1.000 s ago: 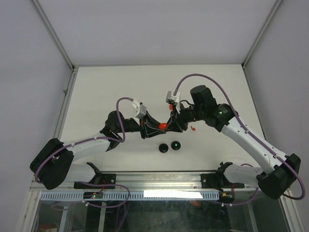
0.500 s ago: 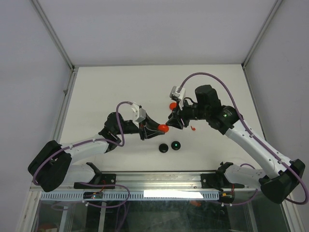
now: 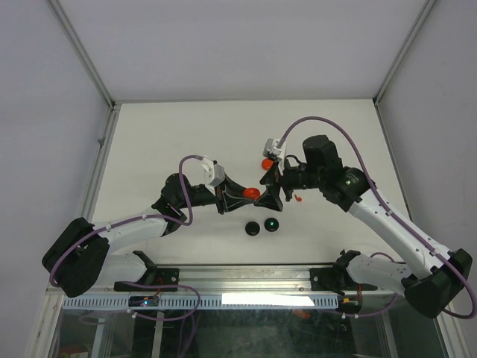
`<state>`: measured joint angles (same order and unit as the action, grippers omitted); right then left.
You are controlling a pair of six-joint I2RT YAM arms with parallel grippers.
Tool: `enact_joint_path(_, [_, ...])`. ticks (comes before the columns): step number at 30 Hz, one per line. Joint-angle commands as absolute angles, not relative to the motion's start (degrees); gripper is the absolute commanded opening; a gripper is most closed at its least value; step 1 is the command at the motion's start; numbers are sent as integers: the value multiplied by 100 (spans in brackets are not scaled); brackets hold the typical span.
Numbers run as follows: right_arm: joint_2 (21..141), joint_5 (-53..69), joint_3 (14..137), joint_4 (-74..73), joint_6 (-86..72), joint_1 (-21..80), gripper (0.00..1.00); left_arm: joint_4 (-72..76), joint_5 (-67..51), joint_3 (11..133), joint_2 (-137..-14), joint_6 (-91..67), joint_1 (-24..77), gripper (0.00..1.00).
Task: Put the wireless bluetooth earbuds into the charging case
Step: Open the charging case.
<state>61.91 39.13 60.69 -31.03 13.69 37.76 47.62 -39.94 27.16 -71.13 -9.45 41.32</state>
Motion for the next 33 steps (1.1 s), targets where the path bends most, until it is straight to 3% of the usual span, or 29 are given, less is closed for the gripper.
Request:
enact_joint_path(1, [6081,4098,6082,-2694,1380,3789,78,5111,-4016,2727,-6921,-993,4175,0])
enact_joint_path(33, [6074,2876,6034,-2439,1092,3794,77,4718,-4478,2748,-6716,-334,4345,0])
